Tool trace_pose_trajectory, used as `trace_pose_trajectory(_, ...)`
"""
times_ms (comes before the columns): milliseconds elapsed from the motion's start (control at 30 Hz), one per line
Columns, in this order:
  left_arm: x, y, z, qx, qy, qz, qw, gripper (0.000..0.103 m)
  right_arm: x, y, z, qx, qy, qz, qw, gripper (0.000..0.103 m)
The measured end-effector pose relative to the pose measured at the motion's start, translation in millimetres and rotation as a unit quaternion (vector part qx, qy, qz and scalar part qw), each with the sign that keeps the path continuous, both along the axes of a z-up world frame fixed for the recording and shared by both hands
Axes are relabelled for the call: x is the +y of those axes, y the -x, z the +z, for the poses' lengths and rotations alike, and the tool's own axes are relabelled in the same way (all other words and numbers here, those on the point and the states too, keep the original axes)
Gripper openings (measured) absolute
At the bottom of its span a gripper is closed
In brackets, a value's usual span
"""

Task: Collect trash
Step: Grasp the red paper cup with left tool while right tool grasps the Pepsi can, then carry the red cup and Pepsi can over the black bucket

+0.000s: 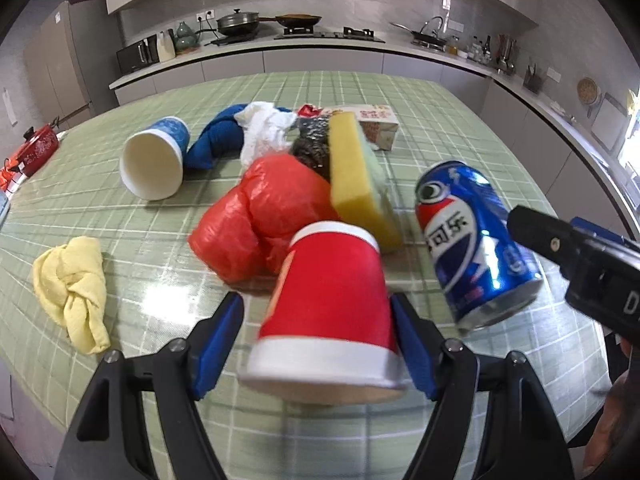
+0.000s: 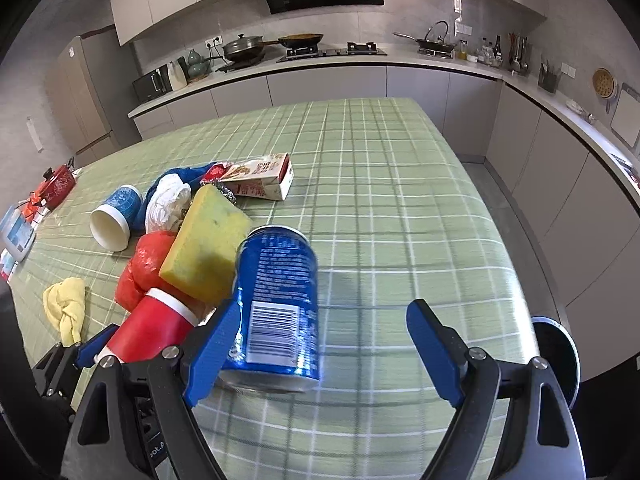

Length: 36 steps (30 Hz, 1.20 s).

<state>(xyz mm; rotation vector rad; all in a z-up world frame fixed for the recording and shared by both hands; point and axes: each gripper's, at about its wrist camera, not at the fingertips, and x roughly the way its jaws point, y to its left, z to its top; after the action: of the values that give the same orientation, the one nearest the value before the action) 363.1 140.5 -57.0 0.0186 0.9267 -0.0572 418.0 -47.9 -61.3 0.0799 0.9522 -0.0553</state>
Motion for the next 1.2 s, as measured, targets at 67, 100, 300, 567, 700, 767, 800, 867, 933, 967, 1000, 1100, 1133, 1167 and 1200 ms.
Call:
trace_pose_trajectory(67, 6, -2, 0, 0.000, 0.009, 0.000, 1.0000, 0.071, 5, -4, -6, 0.005, 0.000, -0.001, 1.000, 0.087)
trace_pose_trajectory(100, 9, -3, -1, 0.000, 0.016, -0.001, 0.9999, 0.065, 7, -6, -9, 0.008, -0.003, -0.002, 1.000, 0.087)
trace_pose_trajectory(300, 15, 1, 0, -0.015, 0.027, -0.016, 0.9994, 0.059, 16, -15, -25, 0.024, -0.009, -0.001, 1.000, 0.087)
trace_pose_trajectory(567, 18, 3, 6, -0.025, 0.041, -0.017, 0.9987, 0.052, 18, -17, -39, 0.042, -0.033, 0.015, 0.998, 0.067)
trace_pose_trajectory(700, 18, 4, 11, -0.032, 0.044, -0.016, 0.9984, 0.051, 17, -12, -35, 0.034, -0.036, 0.015, 0.999, 0.066)
trace_pose_trajectory(767, 19, 5, 16, -0.037, 0.047, -0.015, 0.9981, 0.051, 15, -8, -28, 0.026, -0.033, 0.015, 0.999, 0.065)
trace_pose_trajectory(800, 19, 6, 19, -0.041, 0.049, -0.015, 0.9979, 0.051, 15, -6, -25, 0.022, -0.030, 0.014, 0.999, 0.065)
trace_pose_trajectory(867, 18, 8, 25, -0.048, 0.049, -0.016, 0.9975, 0.051, 14, -2, -17, 0.013, -0.022, 0.011, 1.000, 0.065)
trace_pose_trajectory(933, 17, 9, 28, -0.052, 0.050, -0.017, 0.9973, 0.051, 13, 3, -10, 0.006, -0.017, 0.008, 1.000, 0.065)
trace_pose_trajectory(967, 18, 10, 29, -0.052, 0.051, -0.017, 0.9972, 0.051, 12, 4, -8, 0.005, -0.017, 0.006, 1.000, 0.065)
trace_pose_trajectory(1000, 17, 10, 30, -0.052, 0.052, -0.017, 0.9971, 0.051, 11, 6, -6, 0.004, -0.017, 0.005, 1.000, 0.065)
trace_pose_trajectory(1100, 15, 11, 31, -0.050, 0.051, -0.024, 0.9971, 0.051, 9, 14, -3, 0.004, -0.013, 0.000, 1.000, 0.065)
trace_pose_trajectory(1133, 14, 11, 30, -0.046, 0.052, -0.027, 0.9972, 0.051, 9, 16, -3, 0.005, -0.013, -0.003, 1.000, 0.065)
trace_pose_trajectory(1167, 14, 12, 29, -0.043, 0.053, -0.028, 0.9972, 0.051, 8, 18, -4, 0.008, -0.013, -0.005, 1.000, 0.065)
trace_pose_trajectory(1200, 13, 13, 27, -0.041, 0.053, -0.030, 0.9973, 0.051, 8, 20, -5, 0.009, -0.013, -0.006, 1.000, 0.065)
